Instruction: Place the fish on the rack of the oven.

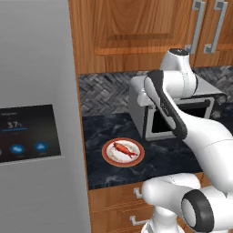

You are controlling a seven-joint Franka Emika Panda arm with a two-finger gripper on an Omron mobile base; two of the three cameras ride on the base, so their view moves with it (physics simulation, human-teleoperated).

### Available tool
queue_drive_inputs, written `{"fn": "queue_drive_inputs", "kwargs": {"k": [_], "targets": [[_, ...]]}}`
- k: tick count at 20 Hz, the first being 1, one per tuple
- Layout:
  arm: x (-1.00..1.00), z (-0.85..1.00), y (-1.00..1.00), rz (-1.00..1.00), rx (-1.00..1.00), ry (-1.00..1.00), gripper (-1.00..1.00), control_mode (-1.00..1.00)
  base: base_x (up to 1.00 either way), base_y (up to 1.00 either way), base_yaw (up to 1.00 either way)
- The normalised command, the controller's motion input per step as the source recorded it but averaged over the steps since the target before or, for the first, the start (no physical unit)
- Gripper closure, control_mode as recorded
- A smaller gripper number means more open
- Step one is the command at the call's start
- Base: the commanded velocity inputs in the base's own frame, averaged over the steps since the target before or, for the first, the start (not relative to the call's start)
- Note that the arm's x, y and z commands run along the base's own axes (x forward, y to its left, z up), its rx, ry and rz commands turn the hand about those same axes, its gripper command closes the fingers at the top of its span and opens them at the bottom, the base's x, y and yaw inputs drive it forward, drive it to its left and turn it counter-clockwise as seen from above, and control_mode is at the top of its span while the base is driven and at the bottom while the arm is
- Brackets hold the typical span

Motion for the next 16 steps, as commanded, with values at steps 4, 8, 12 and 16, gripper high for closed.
{"fn": "queue_drive_inputs", "kwargs": {"k": [4,8,12,16], "targets": [[0.07,-0.16,0.56,-0.06,-0.11,-0.02,-1.0,-1.0,0.0,0.0,0.0],[-0.13,-0.95,0.77,0.02,-0.05,0.06,-1.0,-1.0,0.0,0.0,0.0],[-0.01,-1.0,0.4,0.04,0.0,0.03,-1.0,-1.0,0.0,0.0,0.0],[0.06,-0.97,0.48,0.06,-0.05,-0.03,-1.0,-1.0,0.0,0.0,0.0]]}}
